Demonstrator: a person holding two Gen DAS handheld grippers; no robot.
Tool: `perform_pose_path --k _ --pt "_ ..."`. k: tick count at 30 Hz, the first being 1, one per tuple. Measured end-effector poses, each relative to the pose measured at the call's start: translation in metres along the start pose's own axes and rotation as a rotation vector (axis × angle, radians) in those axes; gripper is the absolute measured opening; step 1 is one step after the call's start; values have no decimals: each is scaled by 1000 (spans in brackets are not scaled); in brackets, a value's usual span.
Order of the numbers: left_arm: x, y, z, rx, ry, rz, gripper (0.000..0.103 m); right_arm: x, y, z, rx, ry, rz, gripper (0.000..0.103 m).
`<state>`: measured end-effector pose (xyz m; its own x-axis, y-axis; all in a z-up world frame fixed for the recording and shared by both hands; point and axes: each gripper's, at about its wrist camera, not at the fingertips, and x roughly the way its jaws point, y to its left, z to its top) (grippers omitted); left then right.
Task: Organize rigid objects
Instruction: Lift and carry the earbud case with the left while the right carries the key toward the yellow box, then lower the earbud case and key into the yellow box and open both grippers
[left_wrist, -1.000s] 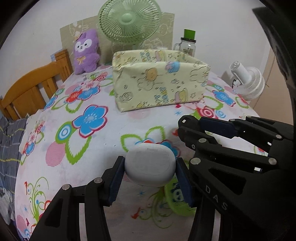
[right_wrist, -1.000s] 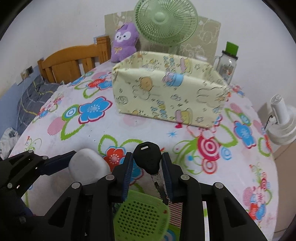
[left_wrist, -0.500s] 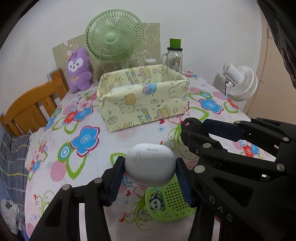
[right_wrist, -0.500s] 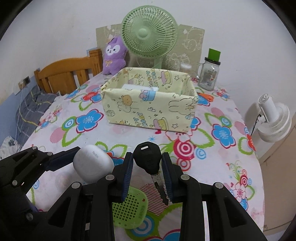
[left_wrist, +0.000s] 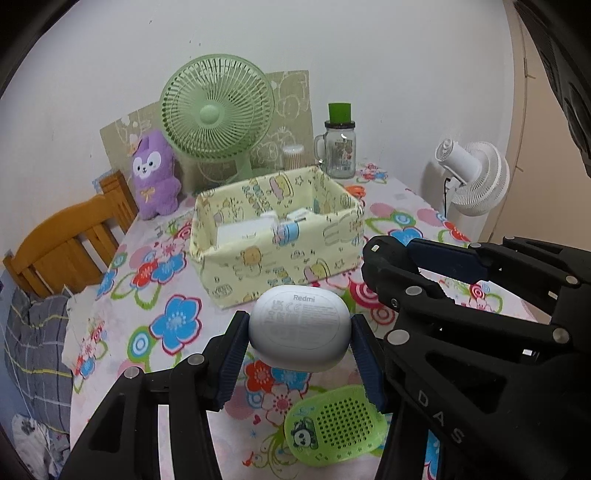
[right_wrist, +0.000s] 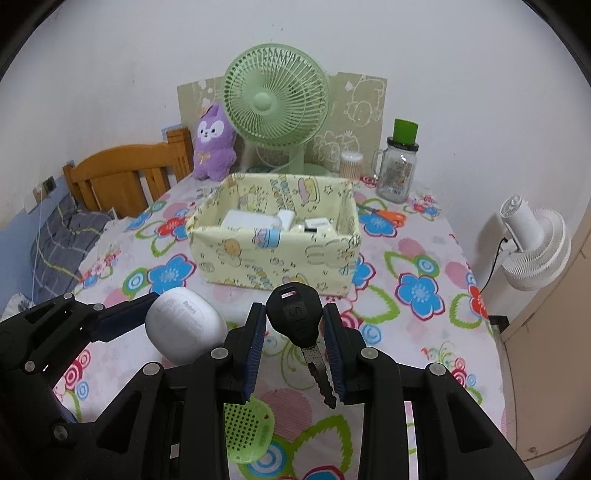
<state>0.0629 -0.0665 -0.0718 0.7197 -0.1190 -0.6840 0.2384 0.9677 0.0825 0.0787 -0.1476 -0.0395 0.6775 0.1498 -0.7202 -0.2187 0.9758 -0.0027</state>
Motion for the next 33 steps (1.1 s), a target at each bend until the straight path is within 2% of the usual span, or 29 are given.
perform_pose_path --k 16,33 --pt "13 13 38 -8 -16 16 57 15 -7 39 8 -26 30 34" --pt "48 27 65 -22 -1 35 57 52 -14 68 22 -17 46 34"
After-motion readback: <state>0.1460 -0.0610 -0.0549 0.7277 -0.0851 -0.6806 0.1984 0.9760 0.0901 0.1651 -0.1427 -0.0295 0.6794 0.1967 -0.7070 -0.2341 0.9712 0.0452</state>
